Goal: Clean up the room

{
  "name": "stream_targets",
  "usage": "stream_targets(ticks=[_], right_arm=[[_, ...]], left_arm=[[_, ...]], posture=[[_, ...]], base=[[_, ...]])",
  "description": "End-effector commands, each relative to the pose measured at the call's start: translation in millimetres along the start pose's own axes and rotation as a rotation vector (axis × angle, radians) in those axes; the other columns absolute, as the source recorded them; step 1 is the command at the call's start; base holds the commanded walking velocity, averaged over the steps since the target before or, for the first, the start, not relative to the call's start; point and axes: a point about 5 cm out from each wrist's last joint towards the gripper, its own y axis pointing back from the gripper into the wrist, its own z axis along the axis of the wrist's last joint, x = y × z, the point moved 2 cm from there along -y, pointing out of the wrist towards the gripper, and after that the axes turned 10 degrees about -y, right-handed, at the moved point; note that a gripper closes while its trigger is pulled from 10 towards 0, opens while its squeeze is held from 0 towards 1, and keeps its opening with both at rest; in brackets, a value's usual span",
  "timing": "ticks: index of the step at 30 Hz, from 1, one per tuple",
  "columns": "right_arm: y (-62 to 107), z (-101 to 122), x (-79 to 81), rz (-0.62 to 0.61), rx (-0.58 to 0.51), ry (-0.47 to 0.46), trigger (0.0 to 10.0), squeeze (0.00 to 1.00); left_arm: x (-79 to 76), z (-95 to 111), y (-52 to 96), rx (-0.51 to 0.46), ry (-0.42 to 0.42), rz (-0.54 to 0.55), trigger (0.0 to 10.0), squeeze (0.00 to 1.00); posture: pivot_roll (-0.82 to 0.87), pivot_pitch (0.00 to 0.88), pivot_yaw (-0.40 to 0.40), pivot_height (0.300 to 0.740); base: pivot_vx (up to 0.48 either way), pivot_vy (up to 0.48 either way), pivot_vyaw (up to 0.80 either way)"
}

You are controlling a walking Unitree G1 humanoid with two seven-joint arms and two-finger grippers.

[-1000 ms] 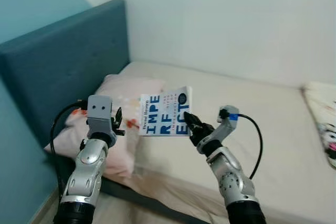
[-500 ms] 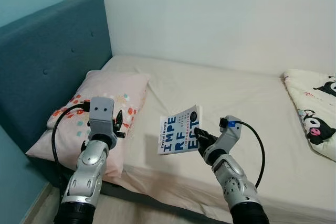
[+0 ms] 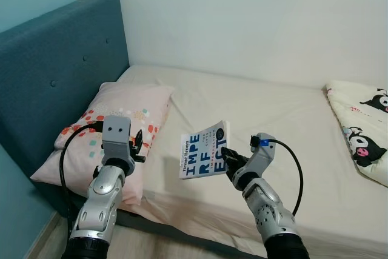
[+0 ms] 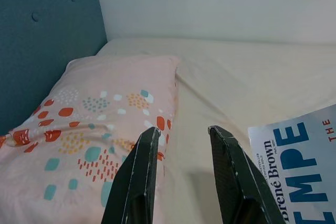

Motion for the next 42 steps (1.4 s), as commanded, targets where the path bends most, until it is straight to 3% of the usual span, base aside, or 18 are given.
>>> stream_targets(ticks=[1, 42], right_arm=[[-1.3, 8.2, 8.1, 0.043, -0.036, 0.019, 10.0, 0.00], [-2.2, 4.7, 14.4, 0.086, -0.011, 0.040, 10.0, 0.00]], left_arm=[[-0.1, -0.6, 3.0, -0.004, 0.015, 0.004, 10.0, 0.00], [0.6, -1.7, 7.5, -0.011, 0.040, 0.008, 10.0, 0.00]], posture=[[0.09, 0.000, -0.072, 0.740], [0.09, 0.000, -0.088, 0.740]], base=[[0.244, 0.000, 0.00], [0.255, 0.000, 0.00]])
